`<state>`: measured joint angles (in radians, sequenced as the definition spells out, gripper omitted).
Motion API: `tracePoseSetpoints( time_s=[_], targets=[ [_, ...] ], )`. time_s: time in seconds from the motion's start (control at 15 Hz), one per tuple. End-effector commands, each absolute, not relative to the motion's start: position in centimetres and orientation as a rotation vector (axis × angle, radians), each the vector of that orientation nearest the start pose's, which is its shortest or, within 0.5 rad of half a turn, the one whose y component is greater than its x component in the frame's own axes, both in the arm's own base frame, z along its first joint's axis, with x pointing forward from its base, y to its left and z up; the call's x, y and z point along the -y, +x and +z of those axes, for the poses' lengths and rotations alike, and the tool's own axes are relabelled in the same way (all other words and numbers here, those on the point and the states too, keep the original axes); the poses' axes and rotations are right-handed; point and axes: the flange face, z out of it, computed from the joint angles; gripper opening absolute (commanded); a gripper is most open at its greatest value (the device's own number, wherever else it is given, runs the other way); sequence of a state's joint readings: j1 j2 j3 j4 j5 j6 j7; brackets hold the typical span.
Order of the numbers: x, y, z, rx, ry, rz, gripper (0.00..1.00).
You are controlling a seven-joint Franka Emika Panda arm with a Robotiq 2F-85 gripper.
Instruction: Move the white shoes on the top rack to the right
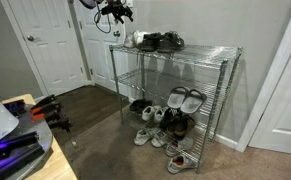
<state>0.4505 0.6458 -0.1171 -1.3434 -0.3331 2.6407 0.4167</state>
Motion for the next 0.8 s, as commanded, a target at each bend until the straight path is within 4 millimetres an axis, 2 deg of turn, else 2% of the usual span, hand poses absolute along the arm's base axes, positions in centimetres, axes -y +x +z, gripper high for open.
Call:
tracePoseSetpoints(
  time_s=[0.0,0.33,0.73],
  targets=[
    [-29.6,73.4,41.0,0.263,-2.938,-1.229,1.00],
    [-30.1,76.0,37.8,0.206,-2.958,-1.302,1.00],
    [-27.4,78.4,35.1,0.098,-3.025,-1.358,1.00]
  ],
)
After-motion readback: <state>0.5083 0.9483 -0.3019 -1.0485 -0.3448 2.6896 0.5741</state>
